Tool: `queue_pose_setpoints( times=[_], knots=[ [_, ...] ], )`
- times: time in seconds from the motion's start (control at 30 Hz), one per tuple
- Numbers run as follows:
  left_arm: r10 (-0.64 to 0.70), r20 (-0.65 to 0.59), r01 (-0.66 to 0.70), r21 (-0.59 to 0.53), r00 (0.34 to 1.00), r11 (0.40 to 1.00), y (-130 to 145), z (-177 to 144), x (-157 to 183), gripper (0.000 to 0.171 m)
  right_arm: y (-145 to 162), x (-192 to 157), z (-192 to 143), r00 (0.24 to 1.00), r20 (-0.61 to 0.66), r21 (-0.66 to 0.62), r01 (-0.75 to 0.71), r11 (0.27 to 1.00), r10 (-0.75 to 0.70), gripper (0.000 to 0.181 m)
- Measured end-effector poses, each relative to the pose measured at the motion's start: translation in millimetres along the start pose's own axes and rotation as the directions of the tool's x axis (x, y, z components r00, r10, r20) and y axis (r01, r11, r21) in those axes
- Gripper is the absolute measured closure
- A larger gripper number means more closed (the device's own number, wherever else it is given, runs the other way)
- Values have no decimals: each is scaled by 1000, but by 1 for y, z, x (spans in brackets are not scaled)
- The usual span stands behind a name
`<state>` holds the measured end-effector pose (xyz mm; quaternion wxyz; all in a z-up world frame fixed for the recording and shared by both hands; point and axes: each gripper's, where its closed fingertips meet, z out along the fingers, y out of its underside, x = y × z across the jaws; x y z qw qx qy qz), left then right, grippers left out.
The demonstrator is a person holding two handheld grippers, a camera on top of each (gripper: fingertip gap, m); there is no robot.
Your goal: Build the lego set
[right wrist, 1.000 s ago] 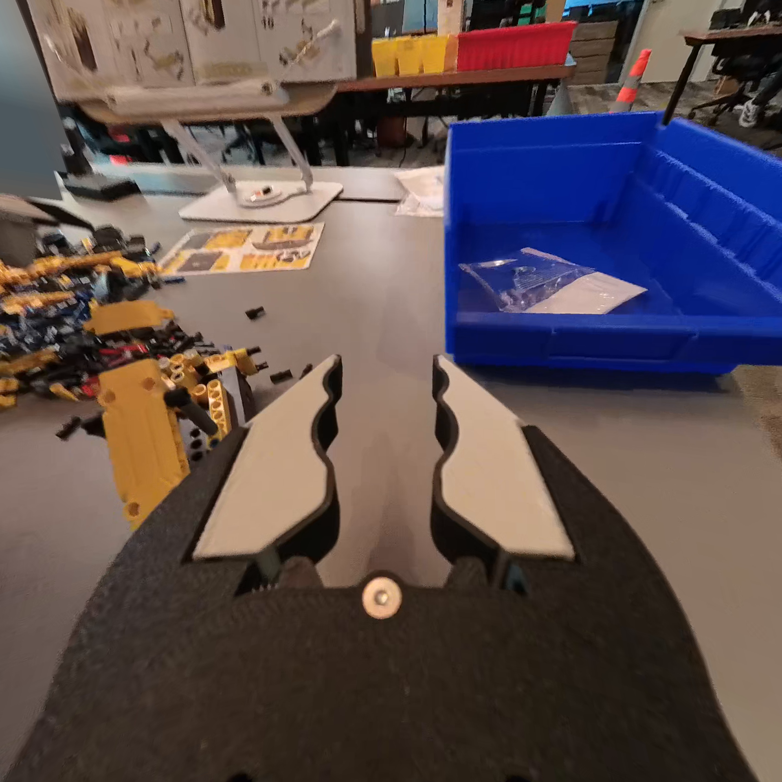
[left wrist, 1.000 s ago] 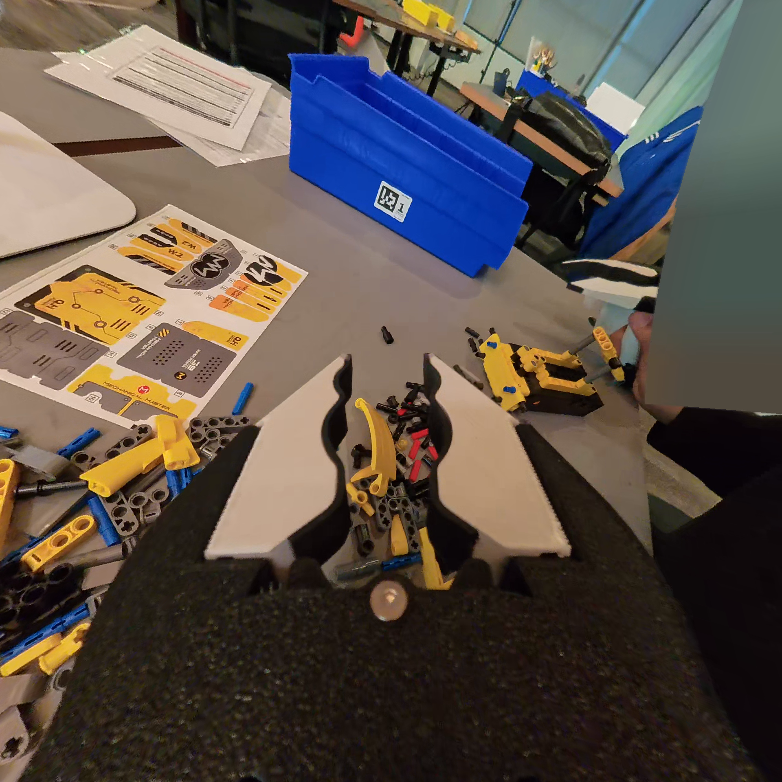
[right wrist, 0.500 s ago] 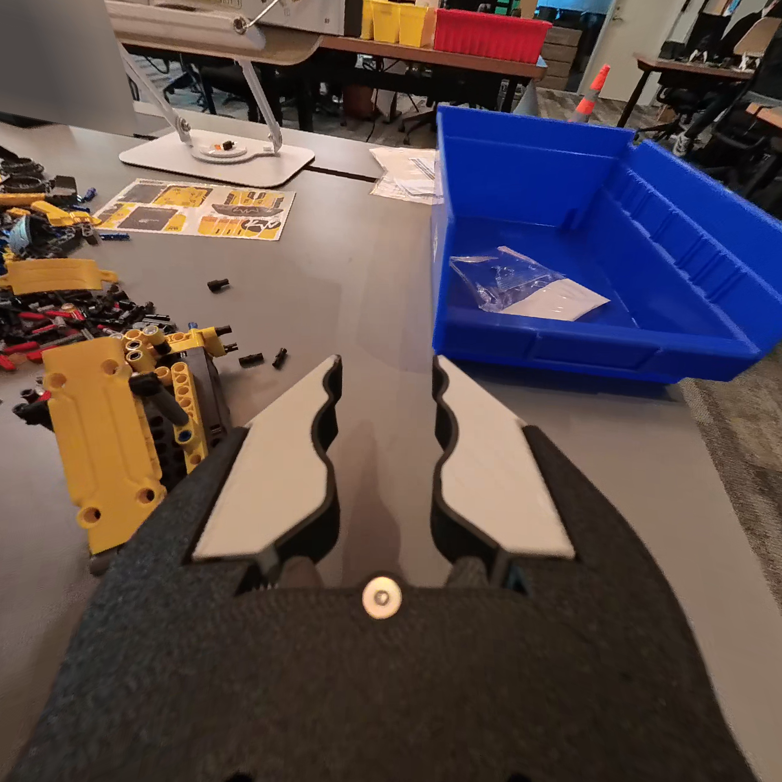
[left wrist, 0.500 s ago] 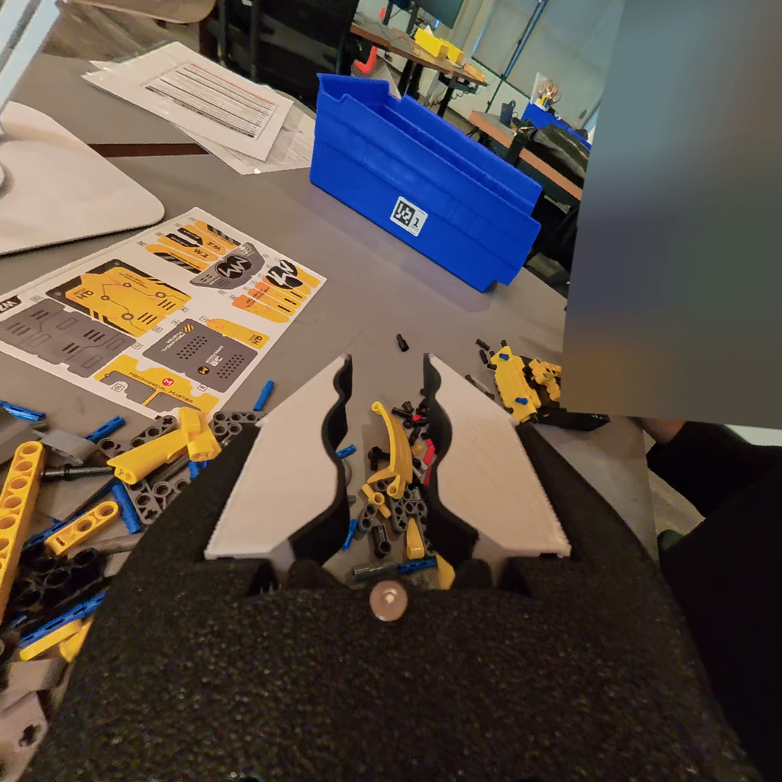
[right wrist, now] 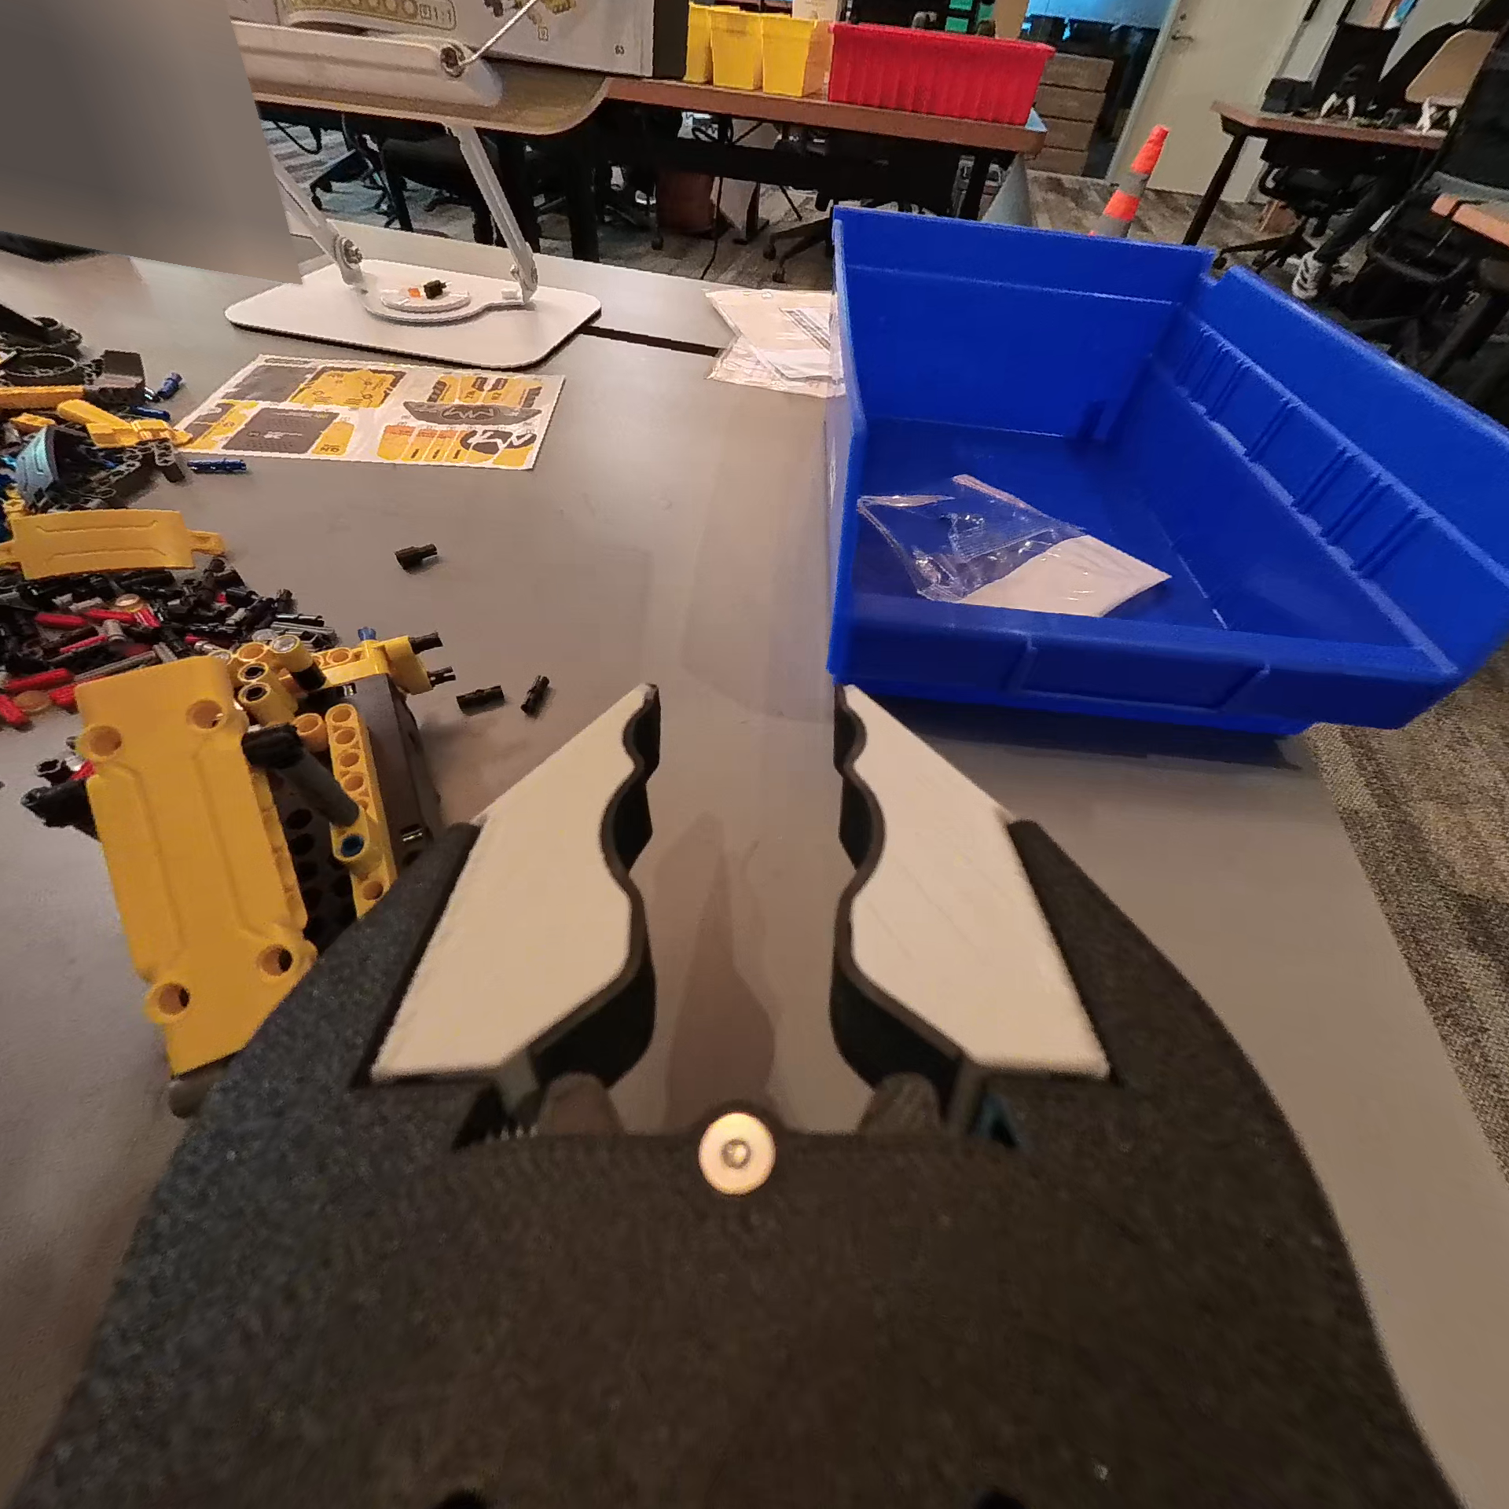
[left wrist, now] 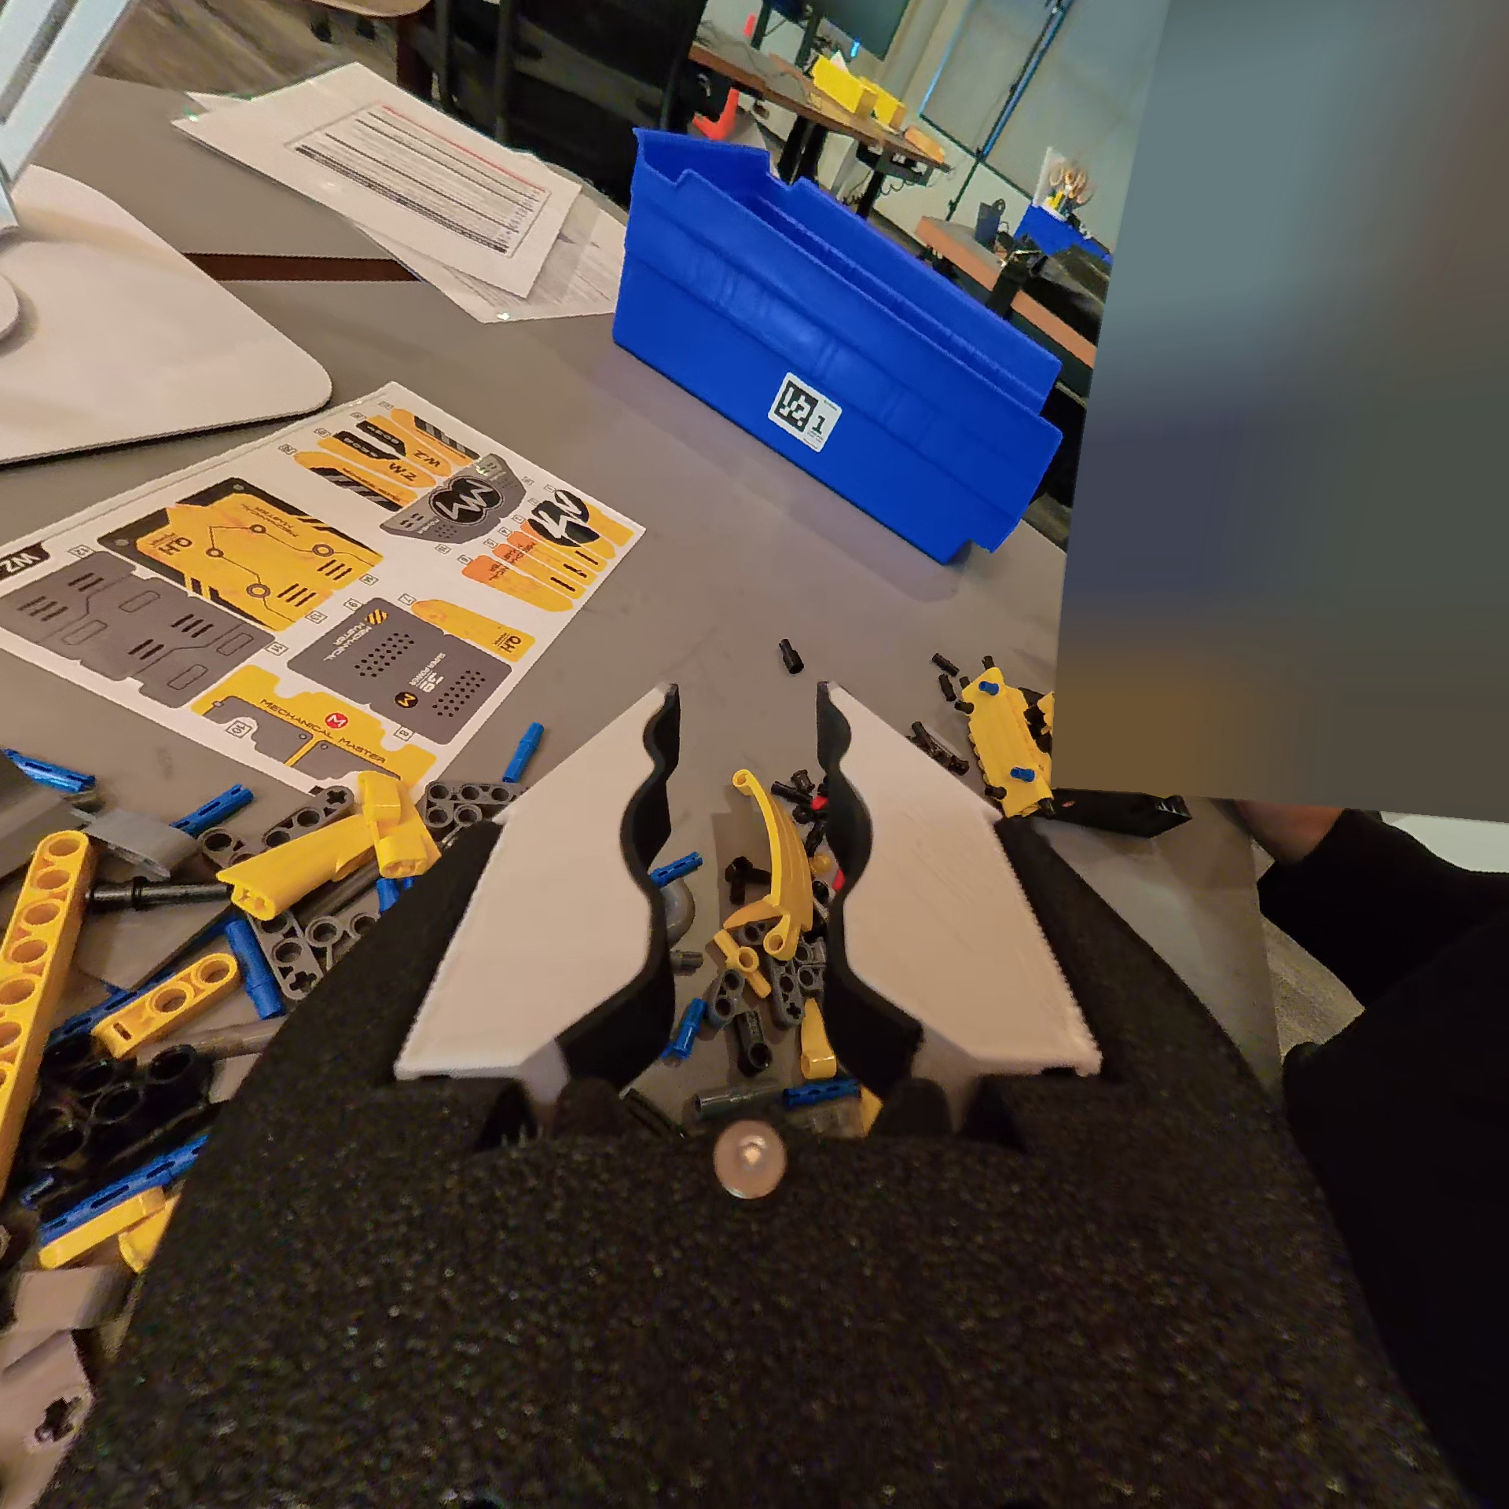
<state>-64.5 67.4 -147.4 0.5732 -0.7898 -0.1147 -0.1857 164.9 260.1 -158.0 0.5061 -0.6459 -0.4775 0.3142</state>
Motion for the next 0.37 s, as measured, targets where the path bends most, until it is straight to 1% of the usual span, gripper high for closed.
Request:
queue_pose_setpoints(
  times=[0.27, 0.37],
  knots=[
    [0, -1, 0, -2, 1000, 1000, 1, 1, 0, 139, 0, 1, 0, 1000, 1, 1, -6, 1000, 6, 139],
    [3, -8, -3, 0, 1000, 1000, -1, 0, 3, 139, -3, 5, -3, 999, 0, 26, -42, 999, 42, 139]
  ],
)
